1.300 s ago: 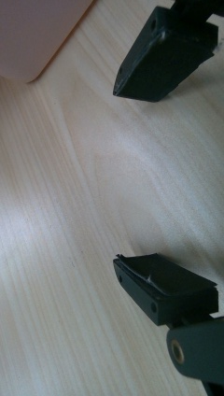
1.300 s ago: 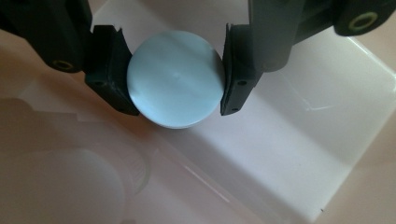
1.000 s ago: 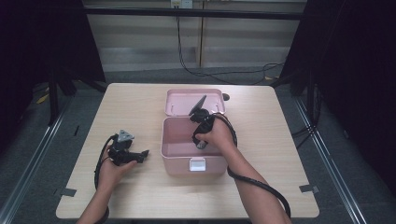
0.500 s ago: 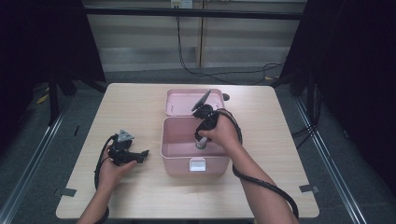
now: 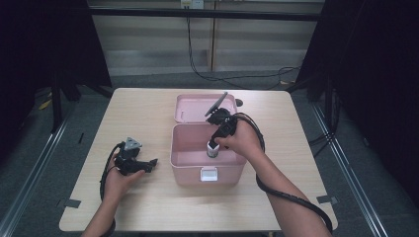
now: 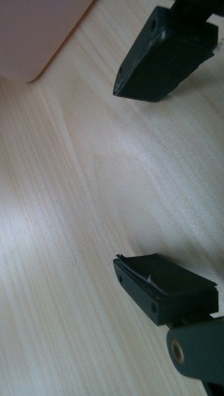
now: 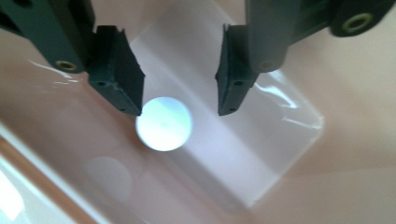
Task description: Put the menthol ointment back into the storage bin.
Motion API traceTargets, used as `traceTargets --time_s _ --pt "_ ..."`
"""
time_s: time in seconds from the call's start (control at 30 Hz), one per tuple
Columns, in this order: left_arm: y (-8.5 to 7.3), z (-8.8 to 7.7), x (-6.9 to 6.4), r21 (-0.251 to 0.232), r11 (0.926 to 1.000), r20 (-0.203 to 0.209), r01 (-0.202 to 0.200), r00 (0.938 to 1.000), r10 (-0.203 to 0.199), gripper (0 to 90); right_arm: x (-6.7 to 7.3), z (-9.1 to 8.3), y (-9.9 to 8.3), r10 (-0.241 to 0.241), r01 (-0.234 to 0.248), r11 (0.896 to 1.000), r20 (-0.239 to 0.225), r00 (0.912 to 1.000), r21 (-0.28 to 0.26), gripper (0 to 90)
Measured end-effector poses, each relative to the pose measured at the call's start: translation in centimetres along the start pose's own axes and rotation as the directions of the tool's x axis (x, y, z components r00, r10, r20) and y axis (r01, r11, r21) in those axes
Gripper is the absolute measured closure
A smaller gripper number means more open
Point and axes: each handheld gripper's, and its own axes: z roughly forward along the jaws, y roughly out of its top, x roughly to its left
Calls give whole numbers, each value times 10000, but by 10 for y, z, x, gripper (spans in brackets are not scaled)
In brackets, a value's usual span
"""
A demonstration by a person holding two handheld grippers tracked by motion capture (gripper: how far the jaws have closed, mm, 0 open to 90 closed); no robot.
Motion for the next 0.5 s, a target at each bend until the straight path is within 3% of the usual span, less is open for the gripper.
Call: traceTargets --time_s 0.23,0.5 --pt "0 0 0 11 10000 4 -7 10000 7 146 8 -14 -5 -521 521 9986 -15 9986 -61 593" --pt "0 0 0 7 10000 5 -7 10000 7 146 8 -28 -14 -519 505 9980 -373 9980 -369 696"
